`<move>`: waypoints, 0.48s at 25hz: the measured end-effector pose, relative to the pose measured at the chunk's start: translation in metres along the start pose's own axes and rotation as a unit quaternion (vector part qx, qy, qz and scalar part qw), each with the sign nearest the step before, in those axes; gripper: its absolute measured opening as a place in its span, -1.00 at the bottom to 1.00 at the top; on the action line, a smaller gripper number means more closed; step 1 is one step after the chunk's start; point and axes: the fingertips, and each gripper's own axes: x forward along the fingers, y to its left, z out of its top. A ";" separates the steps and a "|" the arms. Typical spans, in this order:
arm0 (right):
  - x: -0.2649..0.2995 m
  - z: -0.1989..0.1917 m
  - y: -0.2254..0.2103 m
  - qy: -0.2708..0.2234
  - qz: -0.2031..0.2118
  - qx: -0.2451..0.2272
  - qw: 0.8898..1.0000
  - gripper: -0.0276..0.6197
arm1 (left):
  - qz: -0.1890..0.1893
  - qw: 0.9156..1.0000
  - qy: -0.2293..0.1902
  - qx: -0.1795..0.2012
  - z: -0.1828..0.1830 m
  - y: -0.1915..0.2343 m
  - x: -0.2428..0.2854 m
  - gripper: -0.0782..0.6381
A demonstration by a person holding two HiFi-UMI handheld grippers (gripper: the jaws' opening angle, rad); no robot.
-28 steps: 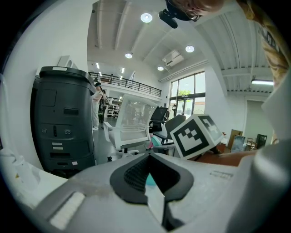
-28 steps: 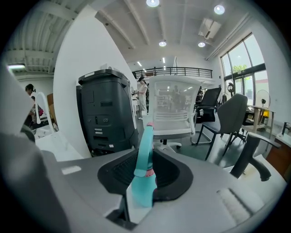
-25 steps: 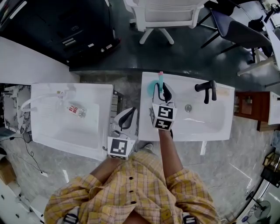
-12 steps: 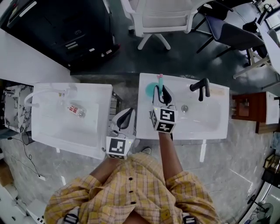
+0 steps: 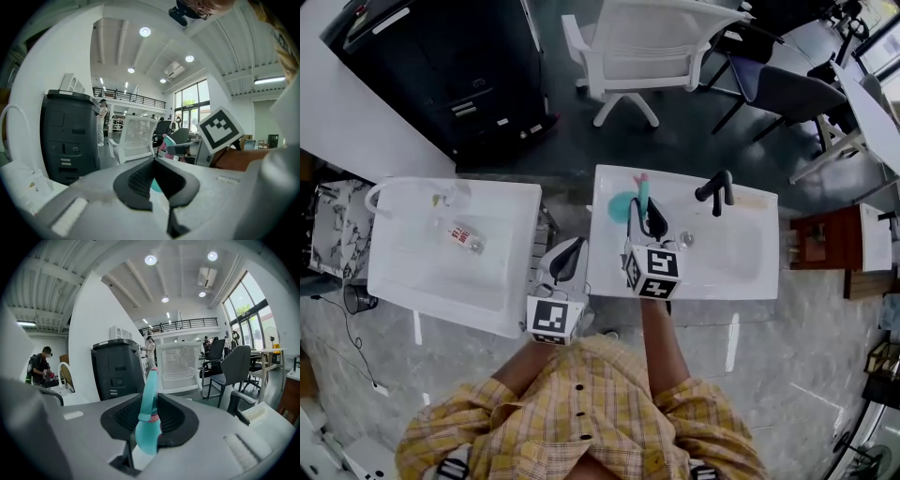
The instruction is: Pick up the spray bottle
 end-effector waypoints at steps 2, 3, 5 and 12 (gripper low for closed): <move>-0.013 0.003 0.001 -0.005 0.003 0.000 1.000 -0.64 | 0.000 1.000 -0.005 0.003 0.004 -0.007 -0.006 -0.79; -0.020 0.005 0.002 -0.007 0.005 0.000 1.000 -0.64 | -0.001 1.000 -0.008 0.004 0.006 -0.011 -0.009 -0.79; -0.032 0.008 0.005 -0.011 0.009 0.000 1.000 -0.64 | -0.001 1.000 -0.013 0.006 0.010 -0.017 -0.015 -0.79; -0.076 0.021 0.014 -0.029 0.023 0.005 0.999 -0.64 | 0.000 0.999 -0.031 0.010 0.025 -0.035 -0.034 -0.79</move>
